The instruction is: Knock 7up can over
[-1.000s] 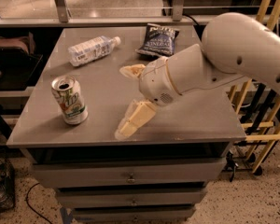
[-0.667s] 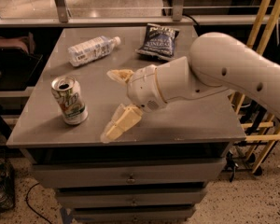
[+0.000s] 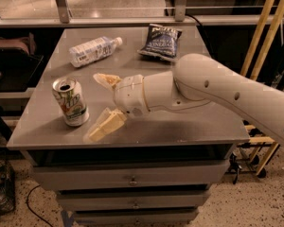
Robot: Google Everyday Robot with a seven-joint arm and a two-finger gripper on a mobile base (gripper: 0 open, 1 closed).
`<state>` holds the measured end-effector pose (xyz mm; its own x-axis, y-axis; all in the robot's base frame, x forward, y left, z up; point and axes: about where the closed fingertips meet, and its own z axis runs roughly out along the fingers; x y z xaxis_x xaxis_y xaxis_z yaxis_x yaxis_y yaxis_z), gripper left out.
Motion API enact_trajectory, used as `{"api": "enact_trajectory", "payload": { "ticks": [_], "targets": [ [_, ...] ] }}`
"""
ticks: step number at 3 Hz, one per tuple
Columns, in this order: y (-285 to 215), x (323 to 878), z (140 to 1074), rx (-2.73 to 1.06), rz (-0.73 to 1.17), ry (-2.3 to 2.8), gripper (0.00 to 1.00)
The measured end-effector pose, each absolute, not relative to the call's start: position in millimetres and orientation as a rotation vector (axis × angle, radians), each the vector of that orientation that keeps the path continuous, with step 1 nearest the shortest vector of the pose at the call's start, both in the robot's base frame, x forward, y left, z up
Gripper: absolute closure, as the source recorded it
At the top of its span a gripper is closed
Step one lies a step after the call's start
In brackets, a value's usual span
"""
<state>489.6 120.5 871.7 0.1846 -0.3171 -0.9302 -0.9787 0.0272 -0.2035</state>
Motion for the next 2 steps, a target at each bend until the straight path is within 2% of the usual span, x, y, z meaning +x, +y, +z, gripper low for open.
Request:
{"api": "enact_trajectory", "payload": {
  "ticks": [2],
  "targets": [
    [158,512,858,-1.479,0.897,1.259,0.00]
  ]
}}
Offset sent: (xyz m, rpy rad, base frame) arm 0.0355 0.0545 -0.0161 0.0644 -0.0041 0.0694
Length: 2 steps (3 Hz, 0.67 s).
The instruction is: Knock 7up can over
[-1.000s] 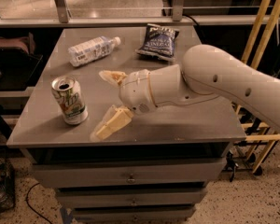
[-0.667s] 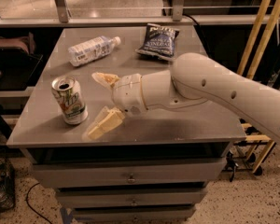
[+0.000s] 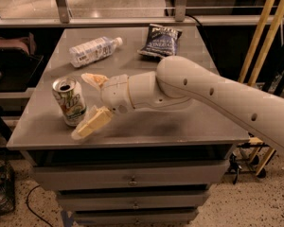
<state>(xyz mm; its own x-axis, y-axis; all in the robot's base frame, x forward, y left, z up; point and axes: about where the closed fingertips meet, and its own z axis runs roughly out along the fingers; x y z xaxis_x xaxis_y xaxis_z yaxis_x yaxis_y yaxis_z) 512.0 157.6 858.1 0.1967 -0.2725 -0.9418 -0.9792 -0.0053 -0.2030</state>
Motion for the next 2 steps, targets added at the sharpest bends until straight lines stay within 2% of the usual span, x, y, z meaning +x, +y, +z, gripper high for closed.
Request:
{"api": "enact_trajectory", "payload": {
  "ticks": [1,2],
  "targets": [
    [169.5,520.2,858.7,-1.480,0.908,1.231,0.15],
    [174.6,527.0,858.1,-1.482,0.914,1.222,0.38]
  ]
}}
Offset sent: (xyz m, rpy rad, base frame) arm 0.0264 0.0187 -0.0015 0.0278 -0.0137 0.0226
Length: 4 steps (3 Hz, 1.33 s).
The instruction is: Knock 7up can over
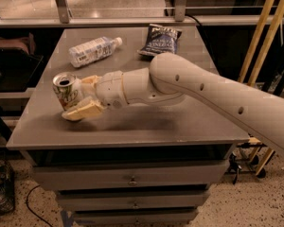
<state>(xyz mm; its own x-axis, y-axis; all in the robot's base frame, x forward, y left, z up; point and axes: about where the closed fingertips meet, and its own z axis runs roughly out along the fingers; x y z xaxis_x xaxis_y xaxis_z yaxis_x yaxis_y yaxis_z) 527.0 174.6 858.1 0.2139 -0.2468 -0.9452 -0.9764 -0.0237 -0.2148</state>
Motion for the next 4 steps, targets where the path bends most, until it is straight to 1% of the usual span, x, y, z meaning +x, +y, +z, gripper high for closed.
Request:
{"api": "enact_trajectory", "payload": {
  "ticks": [2,3,4],
  "targets": [
    [172,541,863,-1.494,0.899,1.212,0.85],
    [167,555,874,-1.553,0.822,1.204,1.00],
    [150,581,877,-1.777,0.566,1.210,1.00]
  ]
}}
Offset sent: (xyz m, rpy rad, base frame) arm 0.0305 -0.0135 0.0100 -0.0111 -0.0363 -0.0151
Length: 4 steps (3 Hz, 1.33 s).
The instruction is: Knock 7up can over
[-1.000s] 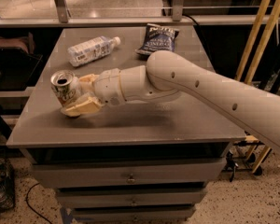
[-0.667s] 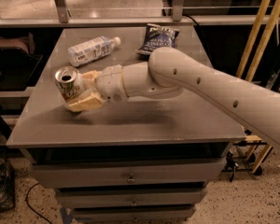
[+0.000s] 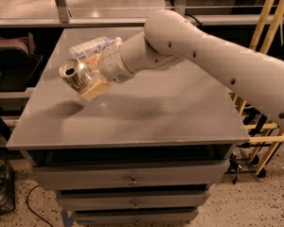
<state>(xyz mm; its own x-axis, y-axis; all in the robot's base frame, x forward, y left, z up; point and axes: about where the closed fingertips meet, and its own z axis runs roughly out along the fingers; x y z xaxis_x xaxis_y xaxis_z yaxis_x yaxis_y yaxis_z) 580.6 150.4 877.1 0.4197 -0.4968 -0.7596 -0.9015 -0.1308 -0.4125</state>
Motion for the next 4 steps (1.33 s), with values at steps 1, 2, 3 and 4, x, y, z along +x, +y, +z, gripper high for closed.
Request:
{"api": "enact_trajectory", "payload": {
  "ticks": [1,2,3,4],
  "targets": [
    [146,589,871,-1.964,0.399,1.219,1.00],
    [151,588,867,-2.164,0.173,1.191,1.00],
    [166,573,869,-2.312,-0.035,1.109,1.00],
    [180,550,862,-2.454,-0.241,0.994,1.00]
  ]
}}
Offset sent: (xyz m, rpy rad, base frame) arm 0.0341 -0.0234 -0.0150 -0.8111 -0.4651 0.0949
